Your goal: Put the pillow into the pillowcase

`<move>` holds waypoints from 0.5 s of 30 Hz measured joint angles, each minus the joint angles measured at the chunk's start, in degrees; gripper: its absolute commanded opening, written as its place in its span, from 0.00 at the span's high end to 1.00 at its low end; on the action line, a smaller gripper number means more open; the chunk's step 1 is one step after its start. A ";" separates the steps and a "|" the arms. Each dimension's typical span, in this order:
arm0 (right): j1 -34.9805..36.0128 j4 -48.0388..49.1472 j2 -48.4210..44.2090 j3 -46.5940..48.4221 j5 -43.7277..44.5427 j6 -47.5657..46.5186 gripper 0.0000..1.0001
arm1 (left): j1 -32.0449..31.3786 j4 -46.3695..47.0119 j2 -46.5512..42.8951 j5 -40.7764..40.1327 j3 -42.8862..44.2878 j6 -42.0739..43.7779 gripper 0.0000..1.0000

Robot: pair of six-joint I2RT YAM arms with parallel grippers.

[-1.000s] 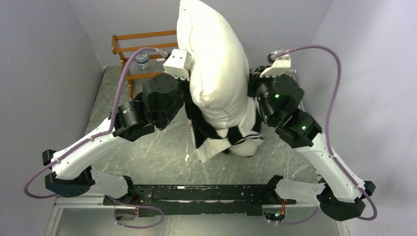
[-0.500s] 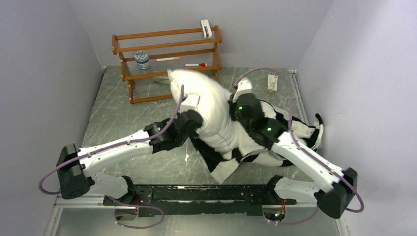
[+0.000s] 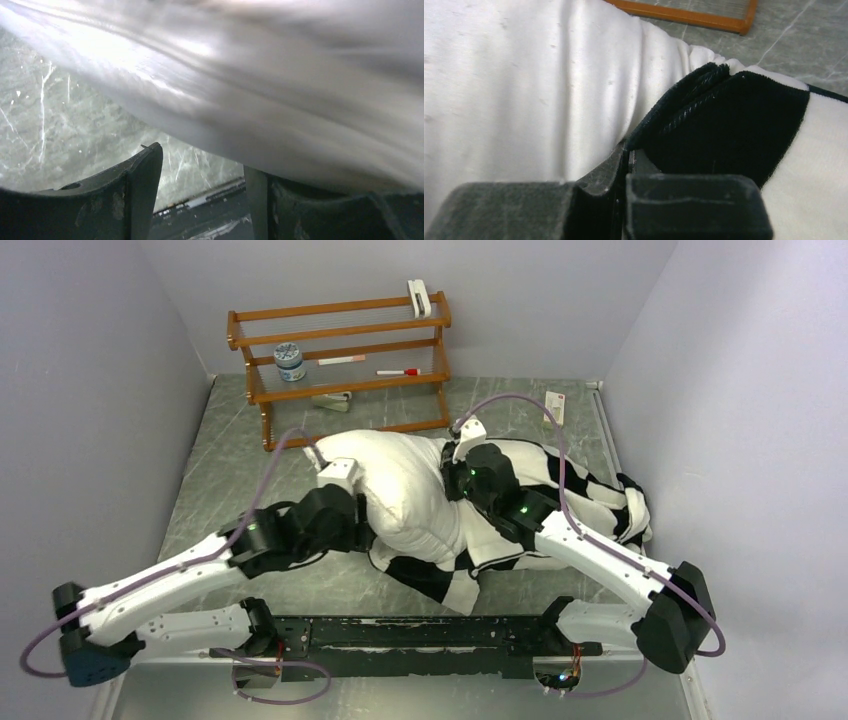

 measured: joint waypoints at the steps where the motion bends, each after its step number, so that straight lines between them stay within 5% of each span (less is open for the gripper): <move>1: 0.00 0.37 -0.13 -0.37 -0.37 0.17 1.00 | -0.09 -1.31 -2.34 0.61 0.04 -0.63 0.37; 8: 0.02 2.01 -1.01 -3.39 -3.32 0.76 1.00 | -0.42 -9.35 -13.81 -4.37 5.11 -2.38 0.37; 15: 0.28 0.83 -3.50 -4.17 -6.38 2.21 1.00 | -0.46 -9.01 -11.30 -13.79 16.79 3.54 0.30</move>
